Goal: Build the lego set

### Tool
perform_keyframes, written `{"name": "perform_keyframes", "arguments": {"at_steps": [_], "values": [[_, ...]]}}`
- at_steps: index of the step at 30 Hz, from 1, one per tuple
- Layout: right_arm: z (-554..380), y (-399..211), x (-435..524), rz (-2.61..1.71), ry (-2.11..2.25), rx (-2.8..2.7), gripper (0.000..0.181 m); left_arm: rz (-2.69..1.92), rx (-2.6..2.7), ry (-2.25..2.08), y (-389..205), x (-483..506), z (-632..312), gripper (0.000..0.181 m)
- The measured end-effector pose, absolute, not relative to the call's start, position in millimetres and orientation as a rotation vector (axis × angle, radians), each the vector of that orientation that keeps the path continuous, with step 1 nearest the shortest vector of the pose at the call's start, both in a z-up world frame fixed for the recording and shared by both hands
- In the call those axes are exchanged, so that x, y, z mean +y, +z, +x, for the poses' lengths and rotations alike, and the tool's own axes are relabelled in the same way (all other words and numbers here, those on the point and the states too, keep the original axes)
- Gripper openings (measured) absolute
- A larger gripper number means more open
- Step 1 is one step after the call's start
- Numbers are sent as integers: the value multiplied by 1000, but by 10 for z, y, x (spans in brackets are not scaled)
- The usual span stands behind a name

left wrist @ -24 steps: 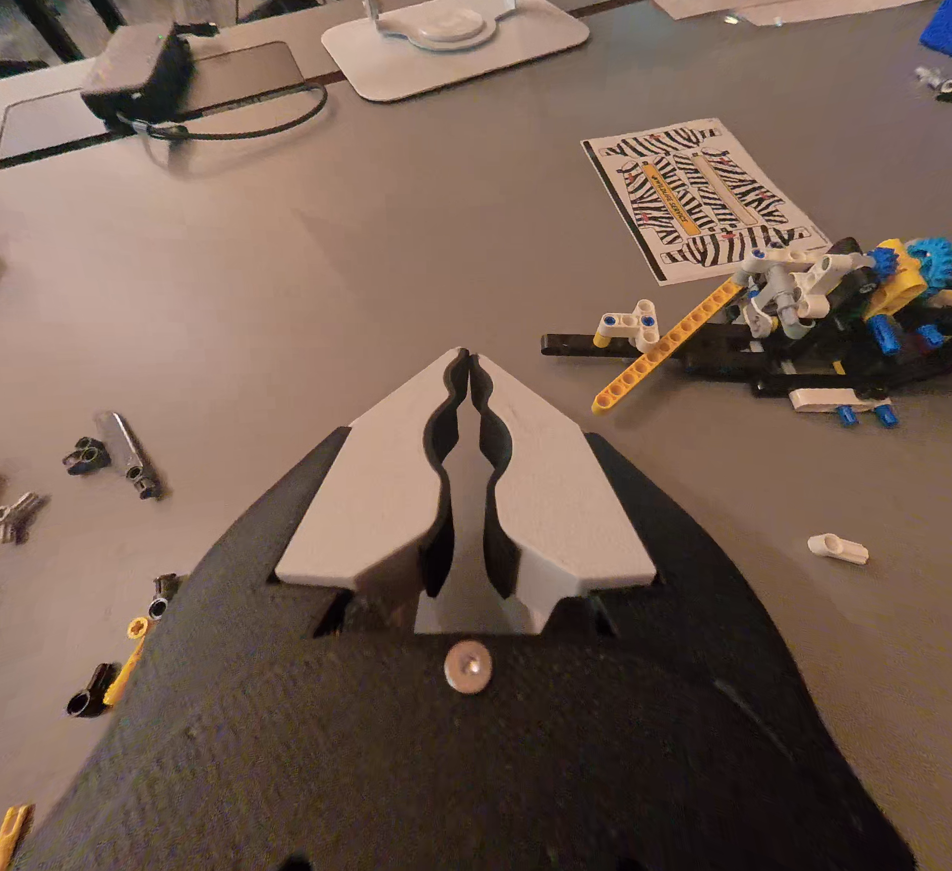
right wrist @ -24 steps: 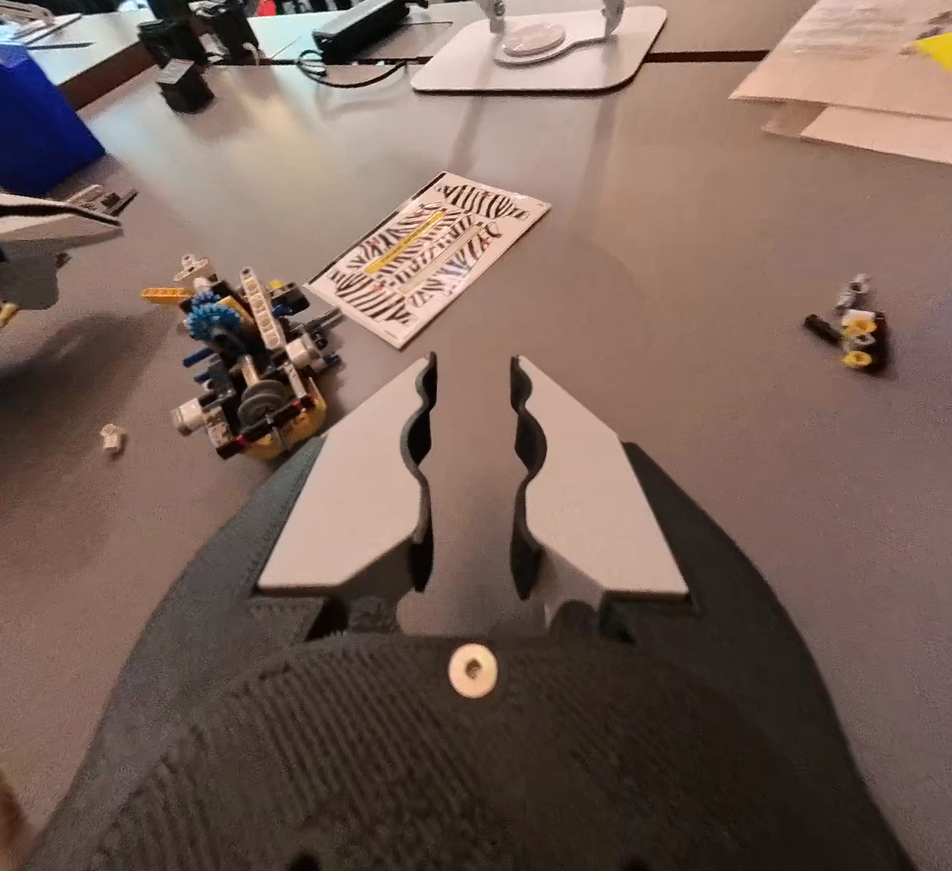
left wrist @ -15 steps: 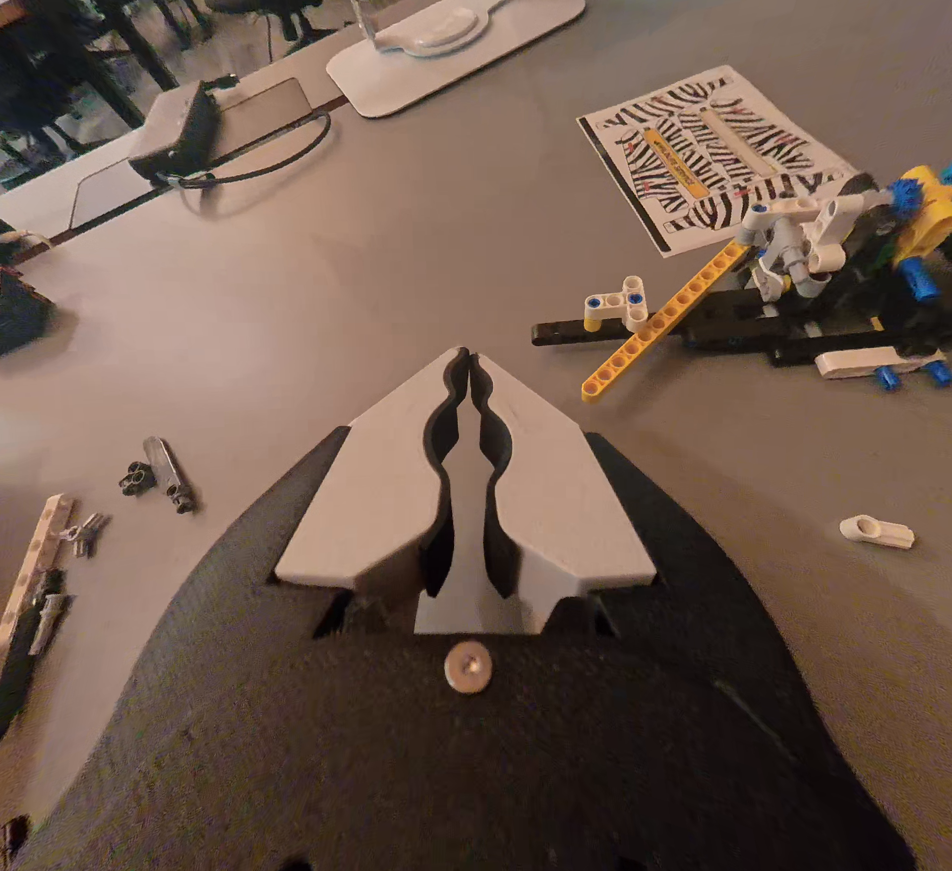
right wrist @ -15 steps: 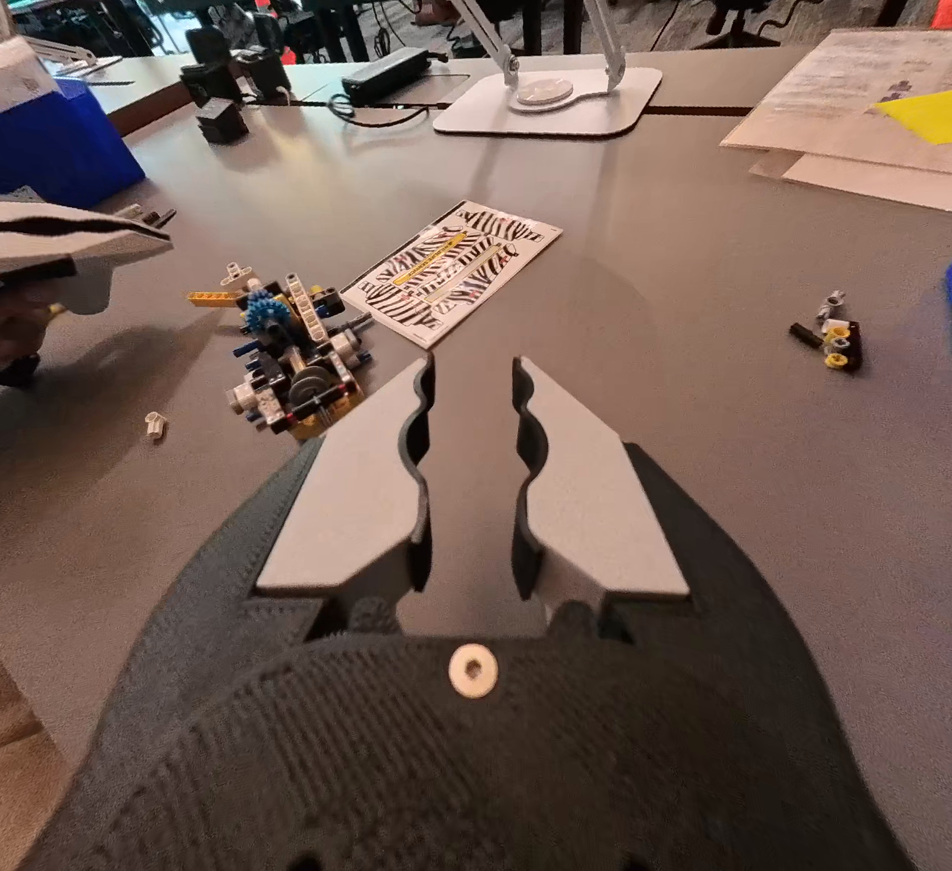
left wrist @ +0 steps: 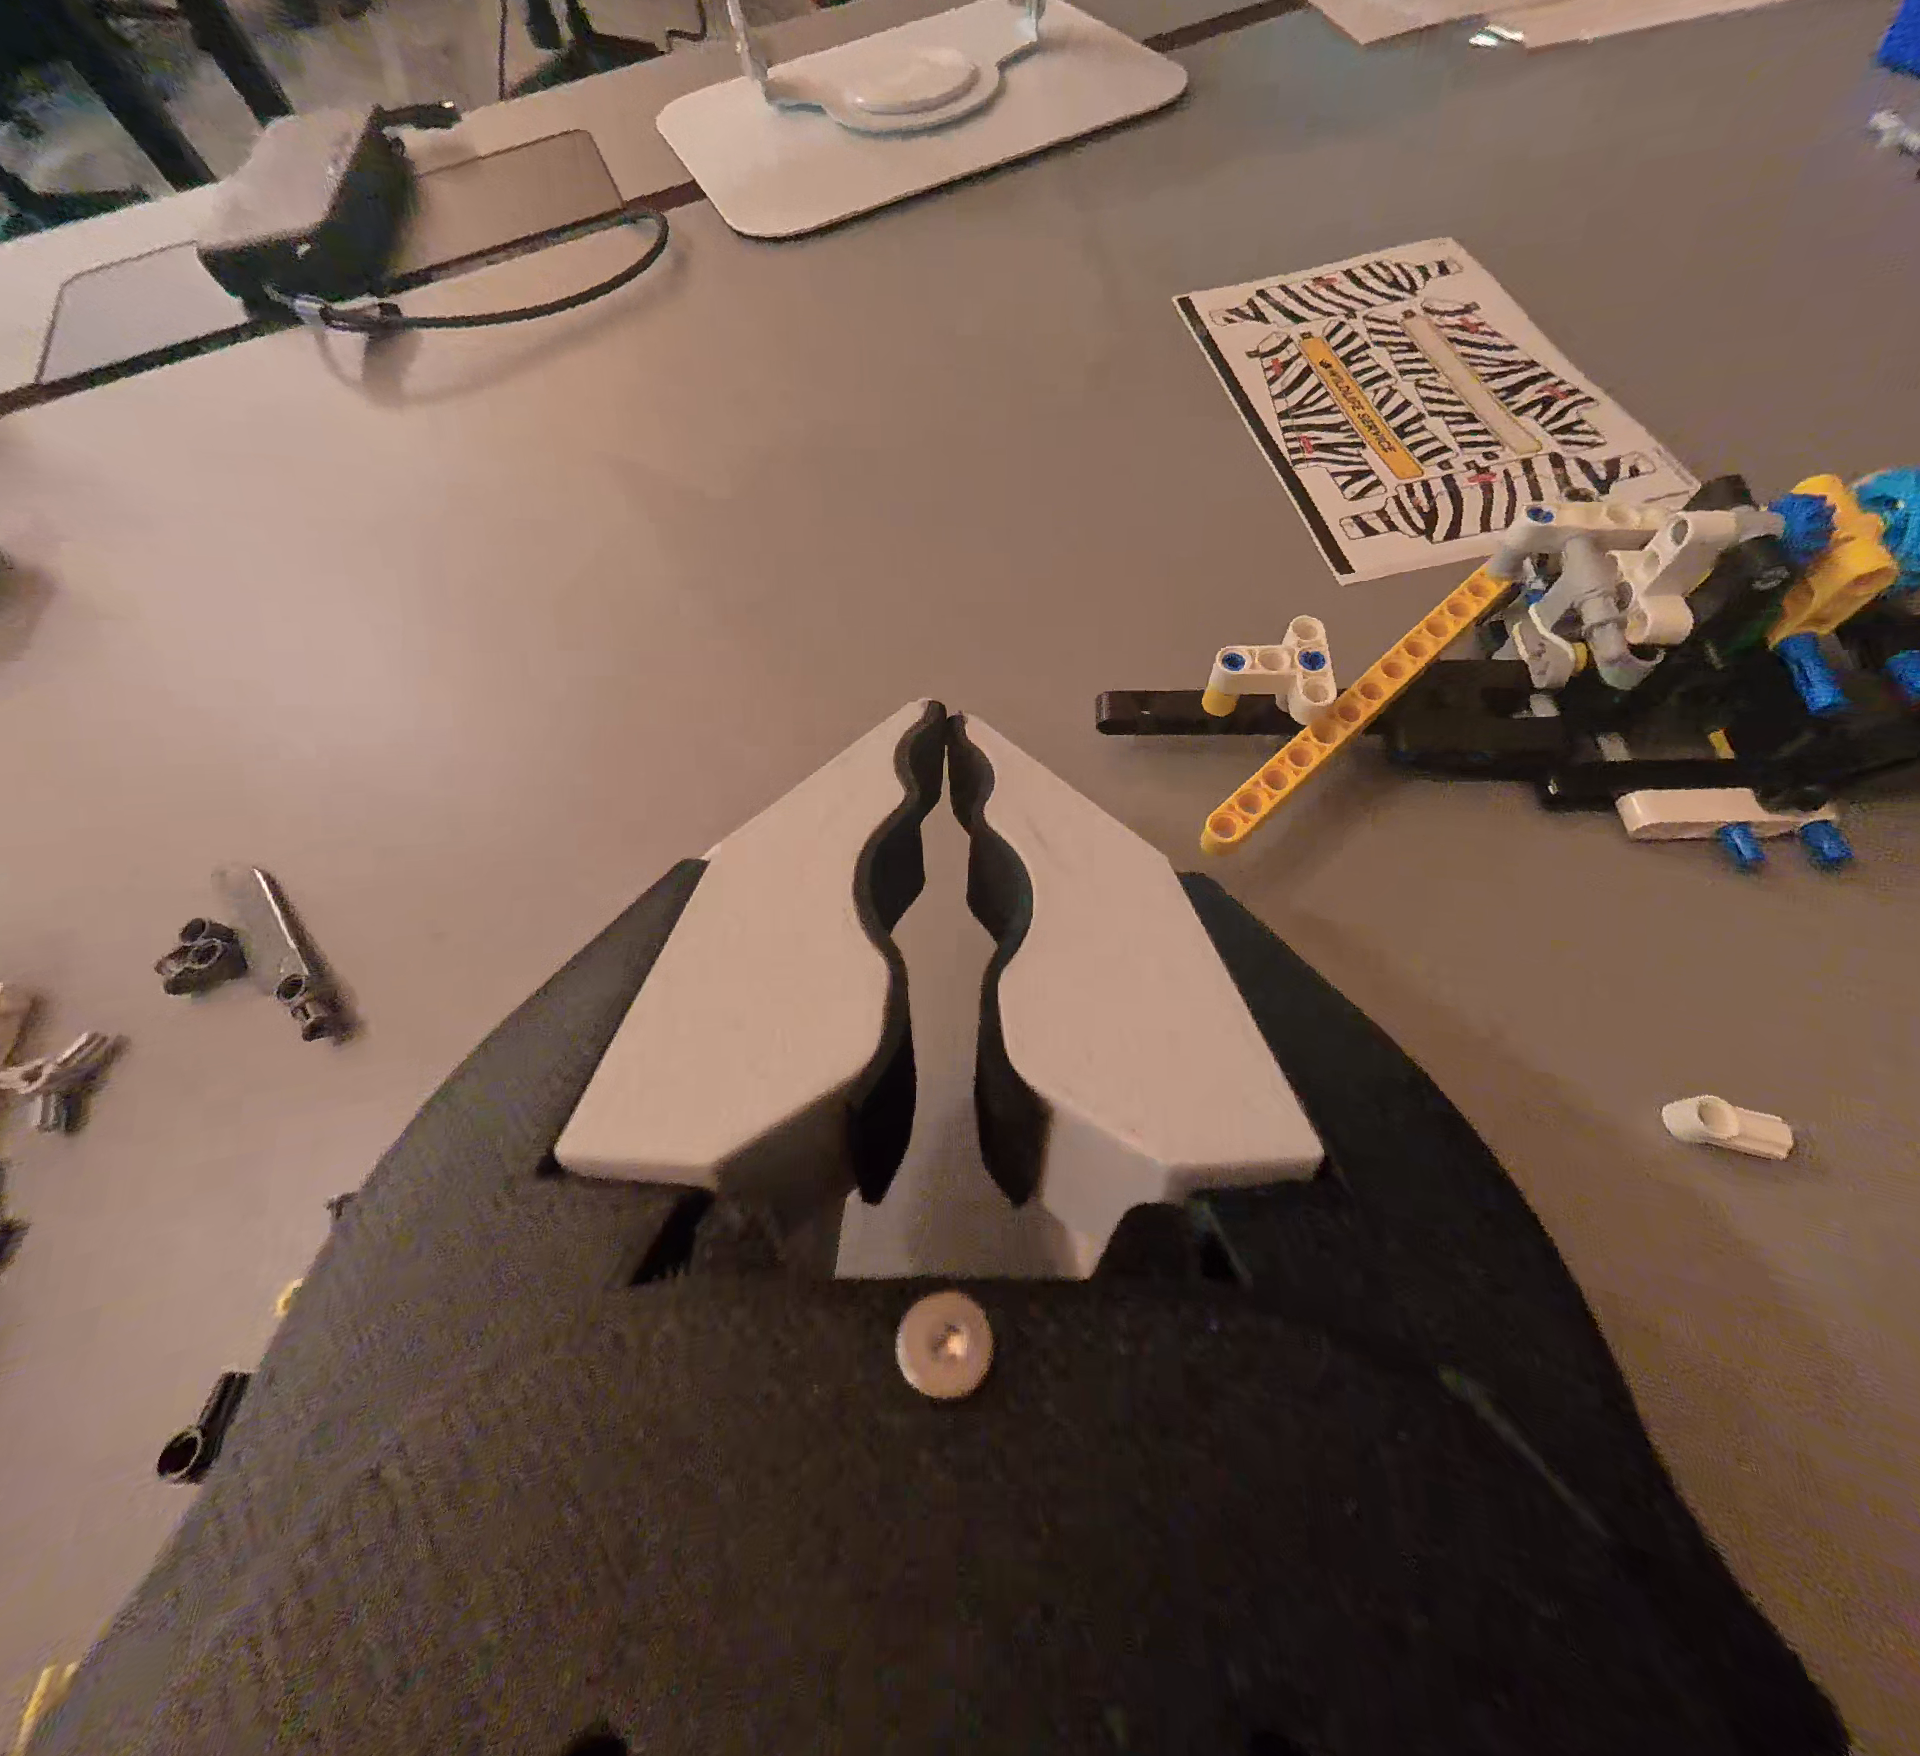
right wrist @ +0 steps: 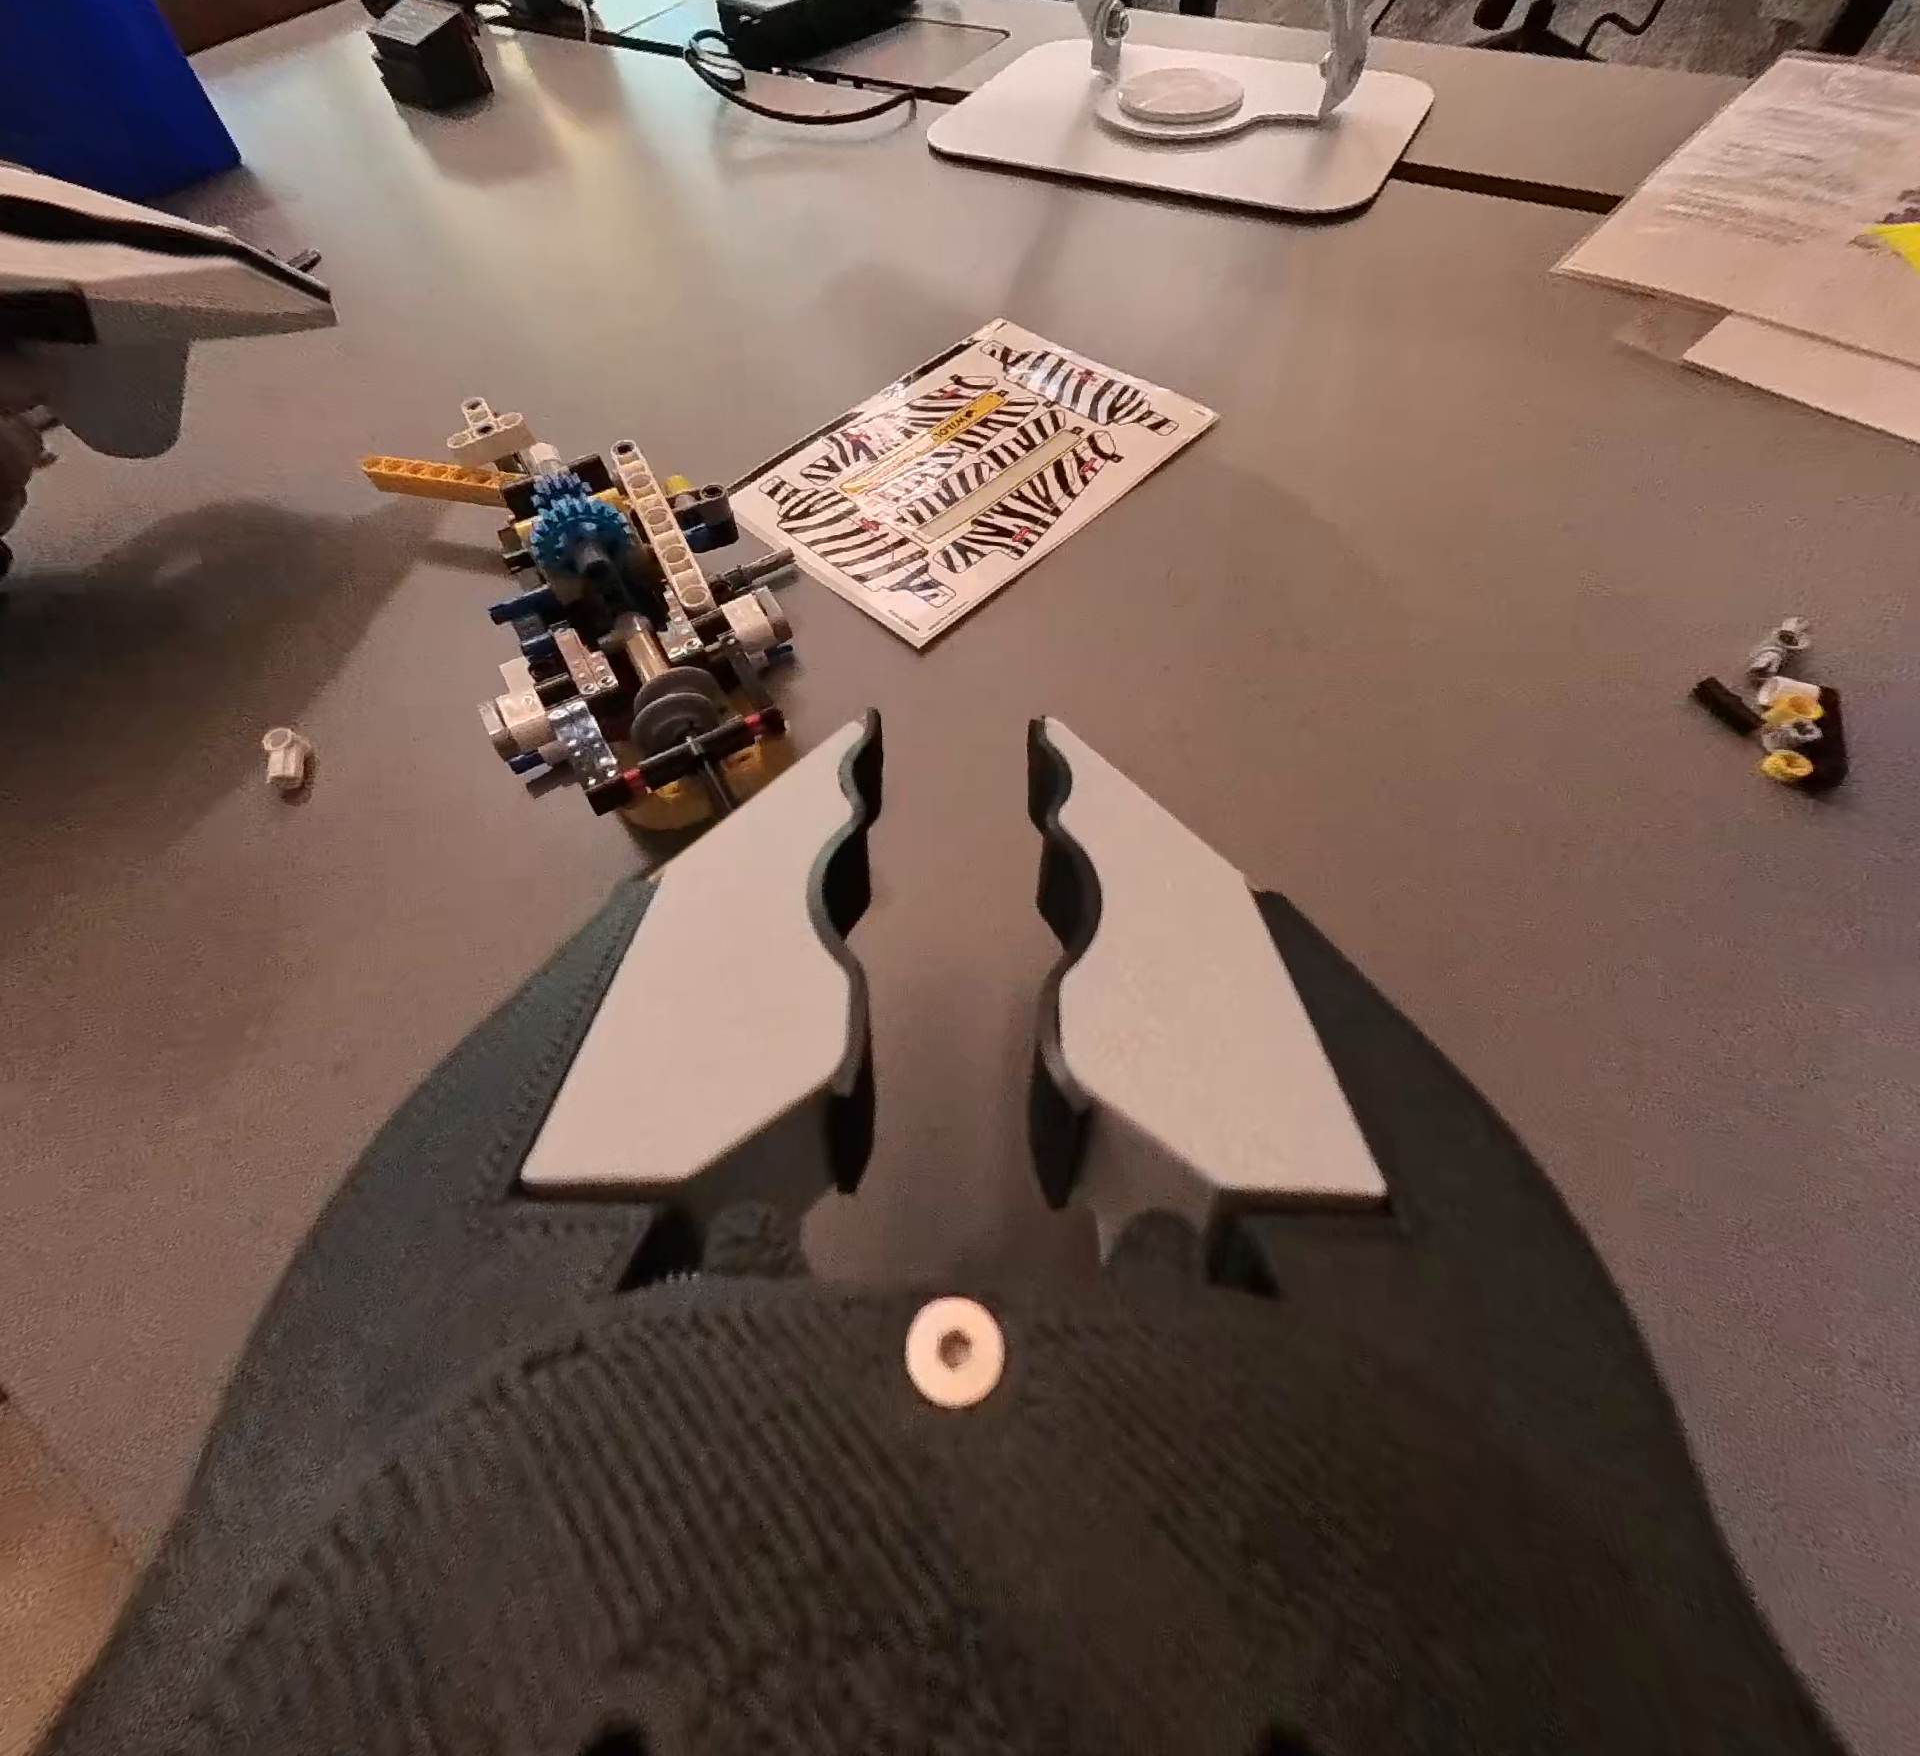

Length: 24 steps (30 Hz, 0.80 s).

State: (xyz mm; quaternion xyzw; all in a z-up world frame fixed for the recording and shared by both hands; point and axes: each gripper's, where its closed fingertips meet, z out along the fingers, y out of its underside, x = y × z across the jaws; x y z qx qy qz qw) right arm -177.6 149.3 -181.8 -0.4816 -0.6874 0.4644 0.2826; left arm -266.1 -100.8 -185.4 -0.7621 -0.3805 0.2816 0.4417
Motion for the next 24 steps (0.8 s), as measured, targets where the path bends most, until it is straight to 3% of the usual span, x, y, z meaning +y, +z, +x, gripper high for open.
{"name": "perform_keyframes", "arguments": {"at_steps": [16, 20, 24], "values": [[-1720, -1662, 1497, -1225, 1219, -1783, 31, -1835, -1026, 597, -1863, -1076, -2704, 1], [-1474, -1310, 944, -926, 1300, -1793, 19, -1840, -1034, 576, -1882, -1074, -2708, 2], [-1209, -1512, 109, -846, 1411, -1993, 22, -1830, -1062, 518, -1908, -1083, -2721, 4]]}}
